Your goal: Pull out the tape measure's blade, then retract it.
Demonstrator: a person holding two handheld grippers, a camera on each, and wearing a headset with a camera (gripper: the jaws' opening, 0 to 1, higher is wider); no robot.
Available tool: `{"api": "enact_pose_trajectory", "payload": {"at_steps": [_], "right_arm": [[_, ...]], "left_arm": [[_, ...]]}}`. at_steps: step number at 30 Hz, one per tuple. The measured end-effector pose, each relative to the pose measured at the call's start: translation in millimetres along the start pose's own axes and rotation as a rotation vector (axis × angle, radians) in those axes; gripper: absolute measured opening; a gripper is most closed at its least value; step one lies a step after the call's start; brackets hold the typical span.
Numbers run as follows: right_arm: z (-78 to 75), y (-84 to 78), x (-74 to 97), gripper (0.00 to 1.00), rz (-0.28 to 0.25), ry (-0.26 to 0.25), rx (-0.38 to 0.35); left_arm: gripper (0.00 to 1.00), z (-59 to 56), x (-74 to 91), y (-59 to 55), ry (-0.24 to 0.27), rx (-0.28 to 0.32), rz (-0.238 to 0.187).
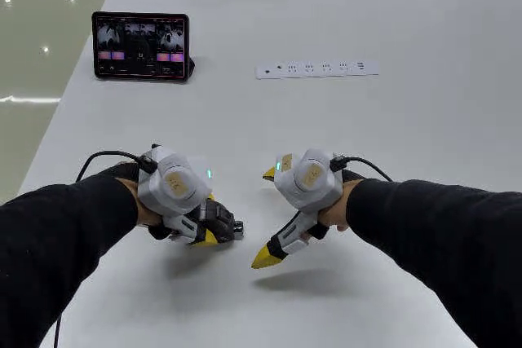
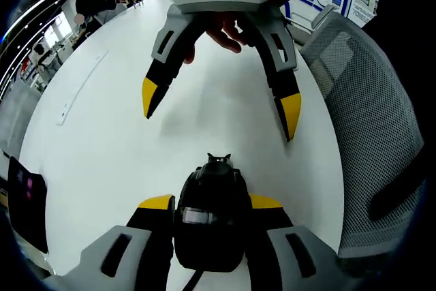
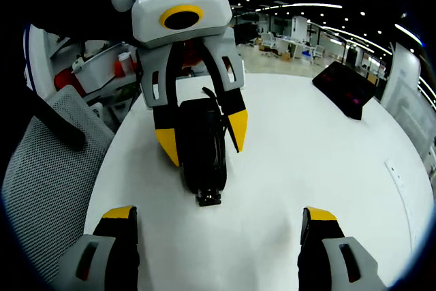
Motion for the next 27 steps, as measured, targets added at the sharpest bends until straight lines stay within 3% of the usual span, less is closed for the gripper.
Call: {"api": "enact_pose_trajectory", "payload": {"at_steps": [6, 13, 15, 18, 23, 27], "right_arm": [[0.2, 3.8, -6.1, 0.99, -0.001, 0.002, 0.0], [2.2, 4.6, -14.3, 0.99, 0.009, 0.008, 0.002], [2.2, 3.8, -14.5, 0.86, 0.02, 0.011, 0.018], [2.1, 4.1, -16.6, 0.86, 0.02, -0.003, 0.017], [3.3, 4.9, -20.4, 0.72, 0.025, -0.003, 0.071], [5.2, 3.9, -22.7, 0.53, 0.017, 0.029, 0.05]], "left_arm": [[0.36, -0.1, 0.2, -1.5, 0.0, 0.012, -0.007], [0.36, -2.1, -1.7, -4.4, 0.04, -0.001, -0.035], [0.36, -2.1, -1.9, -3.6, 0.04, 0.0, -0.034], [0.36, -2.2, -2.5, -3.6, 0.042, -0.002, -0.026], [0.36, -3.1, -3.2, -3.8, 0.056, 0.0, -0.025], [0.36, -2.7, -3.6, -3.8, 0.05, 0.002, -0.021]]}}
Point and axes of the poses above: the centre of the closed fingertips' face, and the gripper's own axes: x roughly backward along the fingers, z roughly to its left, y roughly out of its top, the point moved 9 cm from there along x, roughly backward along the fingers, and after that the axes turned 14 degrees about x, right-handed, at the moved point
